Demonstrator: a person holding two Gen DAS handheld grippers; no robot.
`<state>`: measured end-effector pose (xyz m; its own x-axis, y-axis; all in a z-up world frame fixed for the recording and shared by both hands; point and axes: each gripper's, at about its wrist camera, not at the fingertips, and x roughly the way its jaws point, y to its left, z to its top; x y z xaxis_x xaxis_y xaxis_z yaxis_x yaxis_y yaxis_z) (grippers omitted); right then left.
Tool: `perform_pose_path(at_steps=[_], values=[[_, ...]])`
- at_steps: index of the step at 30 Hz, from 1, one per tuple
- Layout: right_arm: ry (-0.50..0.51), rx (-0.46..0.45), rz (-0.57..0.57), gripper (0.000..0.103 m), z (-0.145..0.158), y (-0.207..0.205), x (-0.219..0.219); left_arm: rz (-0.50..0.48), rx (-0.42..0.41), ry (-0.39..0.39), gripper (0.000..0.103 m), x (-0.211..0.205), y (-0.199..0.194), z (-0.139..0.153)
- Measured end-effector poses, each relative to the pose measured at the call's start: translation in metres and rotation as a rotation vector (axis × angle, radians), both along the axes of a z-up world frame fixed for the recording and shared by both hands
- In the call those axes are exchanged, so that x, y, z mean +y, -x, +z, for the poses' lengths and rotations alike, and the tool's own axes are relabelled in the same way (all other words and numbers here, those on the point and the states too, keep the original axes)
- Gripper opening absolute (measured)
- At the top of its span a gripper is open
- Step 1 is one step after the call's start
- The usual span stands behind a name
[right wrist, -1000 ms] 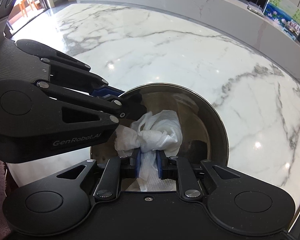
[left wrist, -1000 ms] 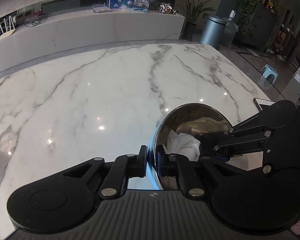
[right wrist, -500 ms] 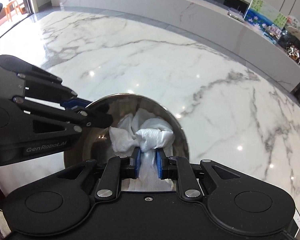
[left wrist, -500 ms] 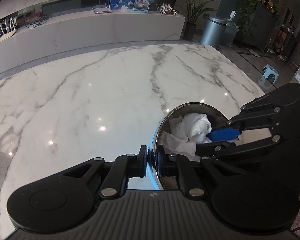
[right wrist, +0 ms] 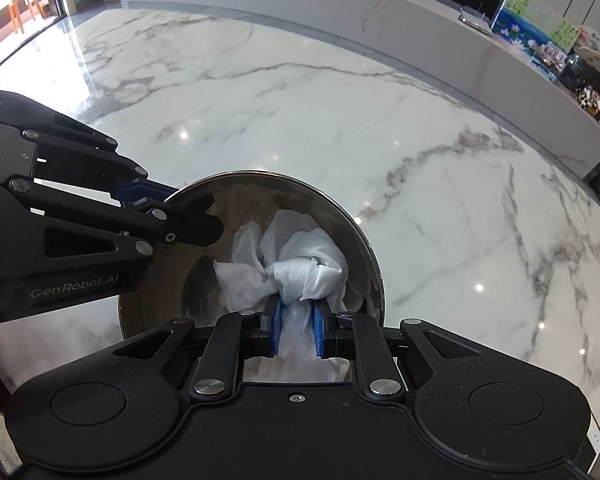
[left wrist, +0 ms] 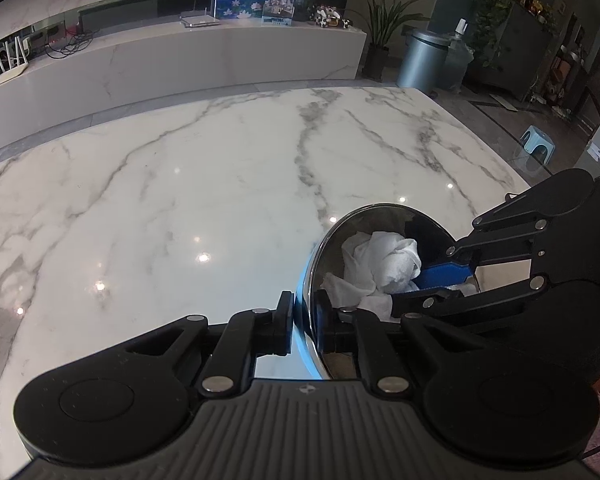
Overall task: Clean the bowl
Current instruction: 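Keep rubbing the tissue around the bowl interior with the right gripper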
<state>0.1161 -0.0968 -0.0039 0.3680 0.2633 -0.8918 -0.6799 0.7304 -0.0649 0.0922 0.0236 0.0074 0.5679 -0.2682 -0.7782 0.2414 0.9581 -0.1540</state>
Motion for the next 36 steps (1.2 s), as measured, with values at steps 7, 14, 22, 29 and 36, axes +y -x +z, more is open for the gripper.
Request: perform_pose_path(at_steps=[7,14,22,29,36], values=[[-0.054,0.068,0.046,0.014,-0.001,0.007,0.002,-0.004,-0.003,-0.003,0.009,-0.001,0.0,0.0],[-0.06,0.081,0.057,0.014,-0.001,0.01,0.006,-0.004,-0.001,-0.005,0.008,-0.001,-0.001,-0.001],[-0.051,0.016,0.056,0.014,0.013,0.008,0.004,-0.001,0.004,-0.002,0.008,0.0,-0.001,-0.001],[-0.037,-0.03,0.065,0.013,0.017,0.001,0.005,-0.004,-0.002,-0.001,0.009,0.0,-0.001,-0.001],[-0.075,0.004,0.108,0.013,0.004,0.0,0.012,0.009,0.009,0.002,0.008,0.004,-0.001,-0.002]])
